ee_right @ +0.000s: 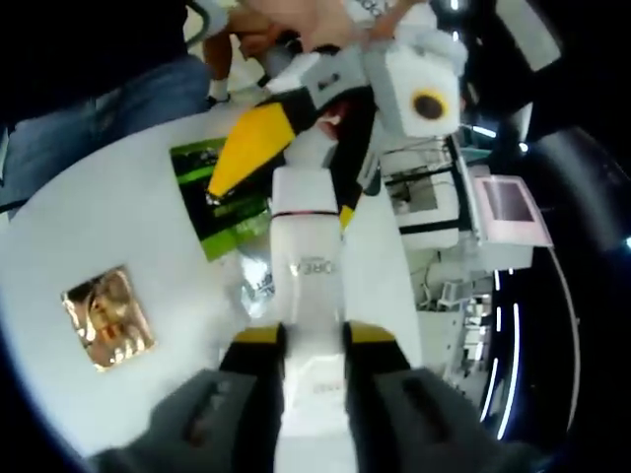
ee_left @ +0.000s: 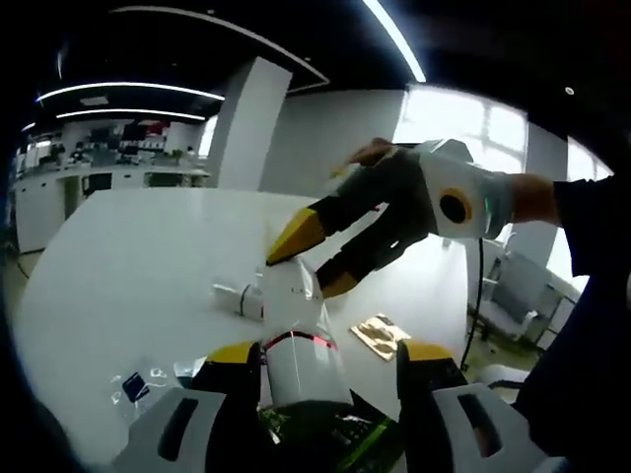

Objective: Arrange the skincare products in the storage area until every visible bottle or jar stands upright without overlapping.

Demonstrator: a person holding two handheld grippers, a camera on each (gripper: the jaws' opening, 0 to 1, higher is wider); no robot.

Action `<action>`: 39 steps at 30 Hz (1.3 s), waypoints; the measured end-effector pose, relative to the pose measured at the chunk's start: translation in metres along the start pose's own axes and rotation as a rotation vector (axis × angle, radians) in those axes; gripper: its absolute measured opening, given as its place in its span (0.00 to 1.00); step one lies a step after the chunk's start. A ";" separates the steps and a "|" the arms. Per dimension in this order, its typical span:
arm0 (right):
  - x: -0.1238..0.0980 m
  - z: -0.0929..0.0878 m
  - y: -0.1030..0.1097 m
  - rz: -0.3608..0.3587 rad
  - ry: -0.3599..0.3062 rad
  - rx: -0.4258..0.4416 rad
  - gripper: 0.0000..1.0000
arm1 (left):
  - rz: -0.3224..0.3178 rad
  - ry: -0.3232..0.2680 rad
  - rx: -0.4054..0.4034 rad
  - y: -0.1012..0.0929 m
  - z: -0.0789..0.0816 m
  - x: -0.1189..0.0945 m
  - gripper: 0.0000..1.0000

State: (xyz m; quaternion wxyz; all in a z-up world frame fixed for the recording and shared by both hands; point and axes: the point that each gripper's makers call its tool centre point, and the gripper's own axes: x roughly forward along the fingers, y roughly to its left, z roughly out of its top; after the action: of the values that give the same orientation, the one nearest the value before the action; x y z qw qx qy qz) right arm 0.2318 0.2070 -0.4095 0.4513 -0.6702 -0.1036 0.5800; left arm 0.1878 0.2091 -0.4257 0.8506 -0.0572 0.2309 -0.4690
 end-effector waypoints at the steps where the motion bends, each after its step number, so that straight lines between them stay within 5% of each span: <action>1: 0.000 0.000 0.000 0.002 0.003 0.004 0.19 | -0.001 0.001 -0.001 0.000 0.000 0.000 0.55; 23: -0.003 0.004 0.005 -0.001 -0.002 -0.005 0.19 | -0.032 -0.007 -0.085 0.002 -0.002 -0.002 0.33; 39: -0.007 0.010 0.004 -0.020 0.011 -0.105 0.21 | -0.034 0.005 -0.182 0.000 -0.005 -0.006 0.25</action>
State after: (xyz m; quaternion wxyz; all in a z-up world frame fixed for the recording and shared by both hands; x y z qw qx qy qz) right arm 0.2193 0.2049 -0.4068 0.4219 -0.6951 -0.1383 0.5654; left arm 0.1833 0.2142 -0.4279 0.8331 -0.1370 0.2737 -0.4607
